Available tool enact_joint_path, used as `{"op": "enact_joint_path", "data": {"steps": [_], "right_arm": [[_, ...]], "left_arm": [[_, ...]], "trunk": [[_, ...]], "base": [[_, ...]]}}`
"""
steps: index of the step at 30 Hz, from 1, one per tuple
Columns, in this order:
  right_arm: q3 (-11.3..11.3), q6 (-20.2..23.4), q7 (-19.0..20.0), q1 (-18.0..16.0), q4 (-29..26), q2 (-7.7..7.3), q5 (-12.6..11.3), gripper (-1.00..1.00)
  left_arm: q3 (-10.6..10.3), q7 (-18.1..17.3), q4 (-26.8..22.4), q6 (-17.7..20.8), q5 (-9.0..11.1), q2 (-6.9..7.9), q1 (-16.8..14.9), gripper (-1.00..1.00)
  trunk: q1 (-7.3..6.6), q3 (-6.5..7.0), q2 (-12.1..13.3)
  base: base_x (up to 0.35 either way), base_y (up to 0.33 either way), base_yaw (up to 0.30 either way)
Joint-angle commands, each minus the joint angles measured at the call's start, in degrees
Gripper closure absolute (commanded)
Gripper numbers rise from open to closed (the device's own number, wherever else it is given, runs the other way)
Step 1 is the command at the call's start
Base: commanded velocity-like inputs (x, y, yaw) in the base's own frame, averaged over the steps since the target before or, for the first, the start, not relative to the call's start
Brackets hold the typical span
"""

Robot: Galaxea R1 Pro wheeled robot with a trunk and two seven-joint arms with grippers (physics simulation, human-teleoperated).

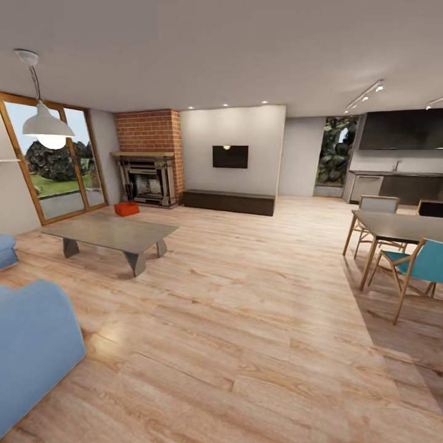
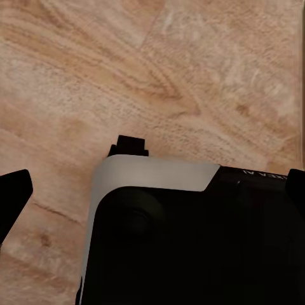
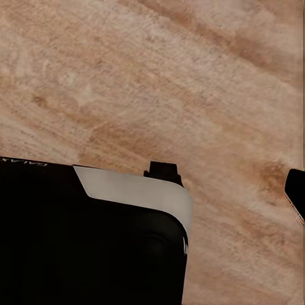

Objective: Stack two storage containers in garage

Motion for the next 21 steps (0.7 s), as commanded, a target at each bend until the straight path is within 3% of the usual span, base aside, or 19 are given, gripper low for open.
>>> {"op": "enact_joint_path", "data": {"steps": [1, 21], "right_arm": [[0.5, -0.3, 0.2, -0.1, 0.2, 0.03, -0.6, -1.0], [0.5, -0.3, 0.2, -0.1, 0.2, 0.08, -0.6, -1.0]], "left_arm": [[-0.1, -0.2, 0.0, 0.1, 0.5, 0.02, 0.0, -1.0], [-0.1, -0.2, 0.0, 0.1, 0.5, 0.02, 0.0, -1.0]], "trunk": [[0.03, -0.07, 0.0], [0.03, -0.07, 0.0]], "base": [[0.321, 0.0, 0.0], [0.321, 0.0, 0.0]]}}
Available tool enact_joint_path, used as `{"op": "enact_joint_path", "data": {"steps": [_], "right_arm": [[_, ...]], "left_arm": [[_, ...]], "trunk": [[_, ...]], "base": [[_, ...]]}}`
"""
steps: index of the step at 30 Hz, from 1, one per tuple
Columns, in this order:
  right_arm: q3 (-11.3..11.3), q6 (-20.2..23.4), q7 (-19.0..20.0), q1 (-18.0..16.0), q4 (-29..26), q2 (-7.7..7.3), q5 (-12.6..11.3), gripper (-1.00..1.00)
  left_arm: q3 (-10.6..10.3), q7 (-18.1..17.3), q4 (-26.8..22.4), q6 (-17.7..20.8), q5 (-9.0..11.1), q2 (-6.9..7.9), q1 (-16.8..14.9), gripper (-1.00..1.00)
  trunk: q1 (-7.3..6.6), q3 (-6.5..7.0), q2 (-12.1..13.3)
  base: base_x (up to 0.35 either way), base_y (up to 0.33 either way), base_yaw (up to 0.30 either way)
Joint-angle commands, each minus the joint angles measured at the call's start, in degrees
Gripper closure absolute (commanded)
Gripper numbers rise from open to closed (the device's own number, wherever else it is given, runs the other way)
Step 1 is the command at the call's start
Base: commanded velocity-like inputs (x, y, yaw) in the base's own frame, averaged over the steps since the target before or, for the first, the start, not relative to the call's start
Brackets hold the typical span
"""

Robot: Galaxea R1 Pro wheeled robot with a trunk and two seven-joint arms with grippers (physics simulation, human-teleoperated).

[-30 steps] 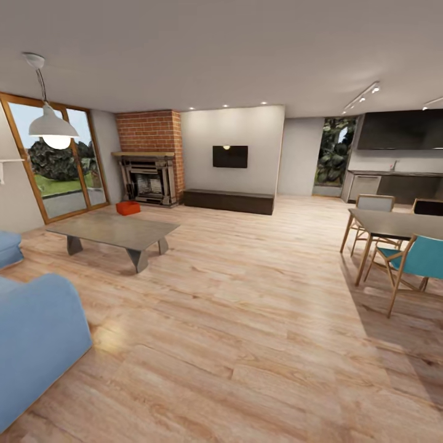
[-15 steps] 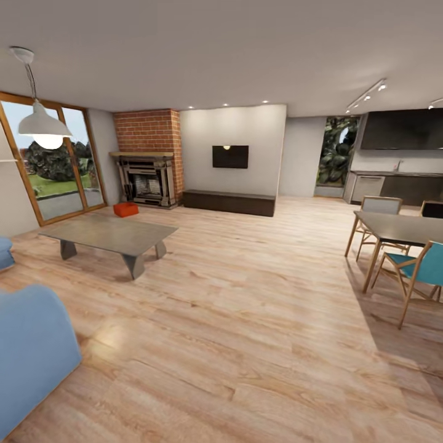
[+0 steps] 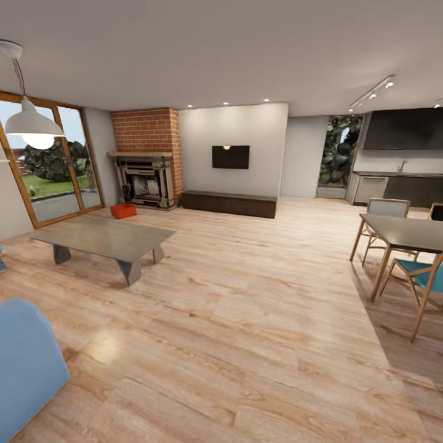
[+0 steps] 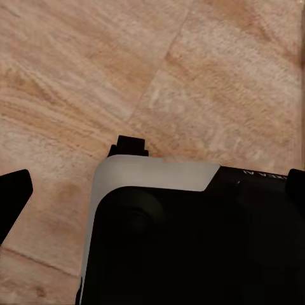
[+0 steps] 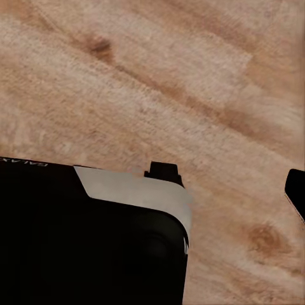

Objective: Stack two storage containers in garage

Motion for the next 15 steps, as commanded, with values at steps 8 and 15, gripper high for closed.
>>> {"op": "enact_joint_path", "data": {"steps": [8, 15], "right_arm": [[0.5, -0.3, 0.2, 0.0, 0.2, 0.02, -0.6, -1.0], [0.5, -0.3, 0.2, -0.1, 0.2, -0.02, -0.6, -1.0]], "left_arm": [[-0.1, -0.2, 0.0, 0.1, 0.5, 0.02, 0.0, -1.0], [-0.1, -0.2, 0.0, 0.1, 0.5, 0.02, 0.0, -1.0]], "trunk": [[0.03, -0.07, 0.0], [0.03, -0.07, 0.0]], "base": [[0.321, 0.0, 0.0], [0.321, 0.0, 0.0]]}}
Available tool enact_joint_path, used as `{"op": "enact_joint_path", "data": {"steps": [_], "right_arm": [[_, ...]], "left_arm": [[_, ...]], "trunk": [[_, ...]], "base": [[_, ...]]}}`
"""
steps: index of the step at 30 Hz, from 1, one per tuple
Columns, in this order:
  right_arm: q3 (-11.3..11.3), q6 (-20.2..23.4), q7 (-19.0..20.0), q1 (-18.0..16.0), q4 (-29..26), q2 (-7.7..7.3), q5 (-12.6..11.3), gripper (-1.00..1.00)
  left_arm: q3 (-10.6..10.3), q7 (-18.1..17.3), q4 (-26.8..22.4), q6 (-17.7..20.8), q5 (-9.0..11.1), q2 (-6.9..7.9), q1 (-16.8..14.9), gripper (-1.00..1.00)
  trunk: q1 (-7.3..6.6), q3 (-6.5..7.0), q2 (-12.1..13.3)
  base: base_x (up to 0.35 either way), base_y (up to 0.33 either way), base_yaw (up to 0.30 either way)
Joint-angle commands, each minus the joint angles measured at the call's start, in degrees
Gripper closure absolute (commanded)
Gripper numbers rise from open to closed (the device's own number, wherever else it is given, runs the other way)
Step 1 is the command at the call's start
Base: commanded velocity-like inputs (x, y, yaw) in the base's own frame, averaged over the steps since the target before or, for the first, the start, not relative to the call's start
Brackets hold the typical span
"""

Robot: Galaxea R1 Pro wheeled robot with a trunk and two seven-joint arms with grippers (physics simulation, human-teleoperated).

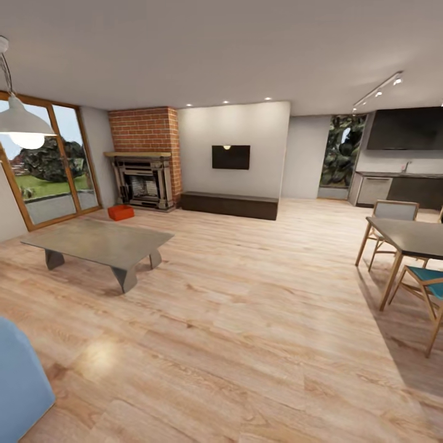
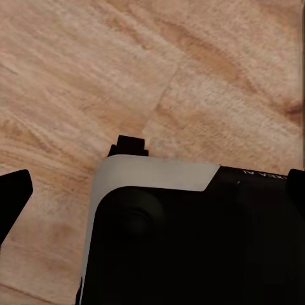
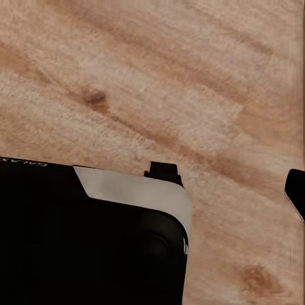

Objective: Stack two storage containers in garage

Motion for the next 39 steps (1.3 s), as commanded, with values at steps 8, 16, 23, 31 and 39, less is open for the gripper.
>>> {"op": "enact_joint_path", "data": {"steps": [8, 16, 23, 31, 39], "right_arm": [[0.5, -0.3, 0.2, -0.1, 0.2, -0.02, -0.6, -1.0], [0.5, -0.3, 0.2, -0.1, 0.2, -0.02, -0.6, -1.0], [0.5, -0.3, 0.2, -0.1, 0.2, -0.02, -0.6, -1.0], [0.5, -0.3, 0.2, 0.0, 0.2, -0.01, -0.6, -1.0], [0.5, -0.3, 0.2, -0.1, 0.2, 0.06, -0.6, -1.0]], "left_arm": [[-0.1, -0.2, 0.0, 0.1, 0.5, 0.02, 0.0, -1.0], [-0.1, -0.2, 0.0, 0.1, 0.5, 0.02, 0.0, -1.0], [-0.1, -0.2, 0.0, 0.1, 0.5, 0.02, 0.0, -1.0], [-0.1, -0.2, 0.0, 0.1, 0.5, 0.02, 0.0, -1.0], [-0.1, -0.2, 0.0, 0.1, 0.5, 0.02, 0.0, -1.0]], "trunk": [[0.03, -0.07, 0.0], [0.03, -0.07, 0.0], [0.03, -0.07, 0.0], [0.03, -0.07, 0.0], [0.03, -0.07, 0.0]], "base": [[0.321, 0.0, 0.0], [0.321, 0.0, 0.0], [0.321, 0.0, 0.0], [0.321, 0.0, 0.0], [0.321, 0.0, 0.0]]}}
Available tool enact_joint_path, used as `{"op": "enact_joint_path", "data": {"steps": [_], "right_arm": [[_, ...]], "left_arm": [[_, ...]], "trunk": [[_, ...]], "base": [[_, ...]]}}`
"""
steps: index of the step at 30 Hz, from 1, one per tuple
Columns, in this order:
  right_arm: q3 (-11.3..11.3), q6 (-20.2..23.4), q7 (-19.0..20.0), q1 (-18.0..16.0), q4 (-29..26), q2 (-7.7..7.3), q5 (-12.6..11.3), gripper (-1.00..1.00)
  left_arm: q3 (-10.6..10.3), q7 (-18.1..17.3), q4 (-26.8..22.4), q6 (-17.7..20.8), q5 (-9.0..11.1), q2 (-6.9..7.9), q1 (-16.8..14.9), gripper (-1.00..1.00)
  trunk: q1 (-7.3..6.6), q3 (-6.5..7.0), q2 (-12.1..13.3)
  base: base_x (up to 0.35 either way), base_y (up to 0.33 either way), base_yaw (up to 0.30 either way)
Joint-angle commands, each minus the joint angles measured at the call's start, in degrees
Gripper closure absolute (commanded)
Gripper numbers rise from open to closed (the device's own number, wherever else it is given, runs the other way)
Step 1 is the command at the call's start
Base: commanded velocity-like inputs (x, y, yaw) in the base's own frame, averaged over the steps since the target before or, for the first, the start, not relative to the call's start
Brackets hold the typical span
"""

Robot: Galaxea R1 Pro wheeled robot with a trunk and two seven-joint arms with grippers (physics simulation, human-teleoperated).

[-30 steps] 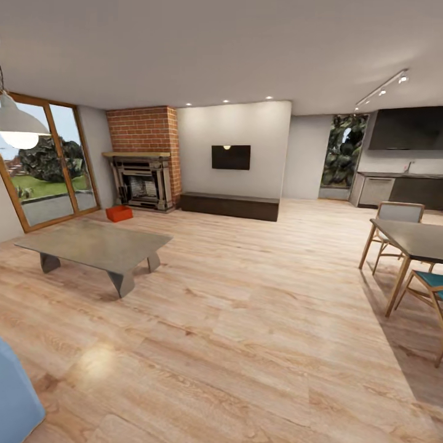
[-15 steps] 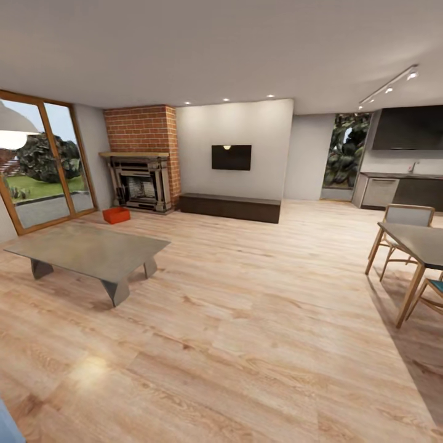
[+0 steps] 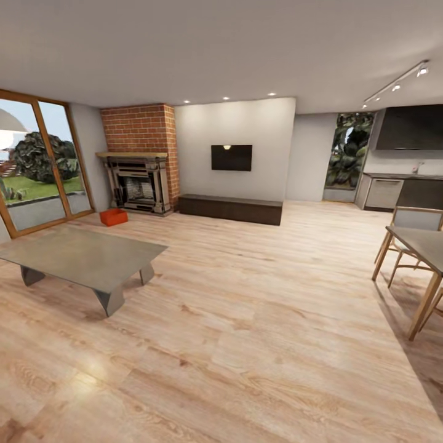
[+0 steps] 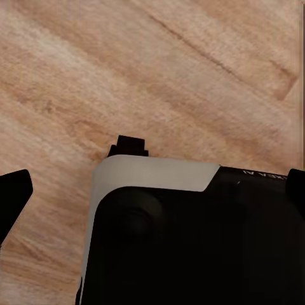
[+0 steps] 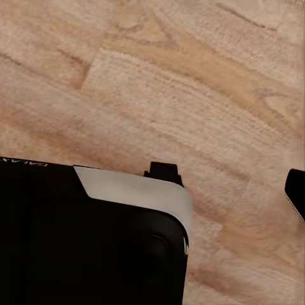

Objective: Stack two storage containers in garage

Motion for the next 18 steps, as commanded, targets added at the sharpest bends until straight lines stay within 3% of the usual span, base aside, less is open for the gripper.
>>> {"op": "enact_joint_path", "data": {"steps": [1, 18], "right_arm": [[0.5, -0.3, 0.2, -0.1, 0.2, 0.02, -0.6, -1.0], [0.5, -0.3, 0.2, -0.1, 0.2, -0.04, -0.6, -1.0]], "left_arm": [[-0.1, -0.2, 0.0, 0.1, 0.5, 0.02, 0.0, -1.0], [-0.1, -0.2, 0.0, 0.1, 0.5, 0.02, 0.0, -1.0]], "trunk": [[0.03, -0.07, 0.0], [0.03, -0.07, 0.0]], "base": [[0.321, 0.0, 0.0], [0.321, 0.0, 0.0]]}}
